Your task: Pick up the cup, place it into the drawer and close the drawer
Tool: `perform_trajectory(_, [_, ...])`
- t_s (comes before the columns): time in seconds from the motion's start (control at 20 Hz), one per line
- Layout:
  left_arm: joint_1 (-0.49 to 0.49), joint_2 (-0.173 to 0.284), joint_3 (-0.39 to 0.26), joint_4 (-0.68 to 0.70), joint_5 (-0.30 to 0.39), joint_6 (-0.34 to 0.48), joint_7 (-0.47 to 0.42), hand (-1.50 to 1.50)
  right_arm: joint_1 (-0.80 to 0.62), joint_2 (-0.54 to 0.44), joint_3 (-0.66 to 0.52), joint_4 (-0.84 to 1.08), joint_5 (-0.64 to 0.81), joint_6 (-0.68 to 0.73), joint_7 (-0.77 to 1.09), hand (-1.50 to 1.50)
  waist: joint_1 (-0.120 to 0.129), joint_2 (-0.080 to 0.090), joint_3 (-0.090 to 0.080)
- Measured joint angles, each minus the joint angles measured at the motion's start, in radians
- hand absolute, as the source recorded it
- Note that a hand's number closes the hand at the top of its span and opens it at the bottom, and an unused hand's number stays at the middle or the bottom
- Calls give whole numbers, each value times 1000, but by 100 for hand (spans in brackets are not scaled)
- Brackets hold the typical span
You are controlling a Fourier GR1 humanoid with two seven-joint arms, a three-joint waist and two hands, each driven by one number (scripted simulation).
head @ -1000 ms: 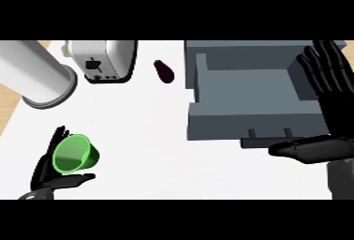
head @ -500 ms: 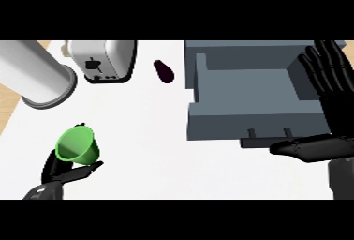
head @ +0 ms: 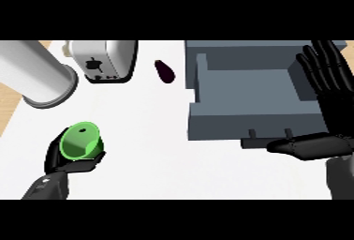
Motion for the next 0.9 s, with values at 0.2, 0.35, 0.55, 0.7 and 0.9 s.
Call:
perform_trajectory(0.2, [-35, -40, 35, -11, 31, 39, -20, 150, -6, -6, -7, 3, -12, 5, 11, -150, -3, 0, 0])
perform_trajectory(0.35, [-74, -92, 55, -17, 49, 77, -30, 150, -16, -15, -18, 5, -23, 10, 19, -150, -5, 0, 1])
perform_trajectory(0.55, [-123, -120, 44, -49, 56, 62, -19, 150, 5, -14, -16, -10, -21, 15, 12, -150, -2, -3, 2])
perform_trajectory(0.7, [-175, -138, 14, -85, 45, 58, 8, 150, 0, -20, -24, 6, -19, 17, 6, -150, 4, -5, 3])
perform_trajectory(0.9, [-241, -168, -22, -162, 42, 56, 64, 150, 28, -27, -36, 0, -24, 27, -3, -150, 11, -10, 4])
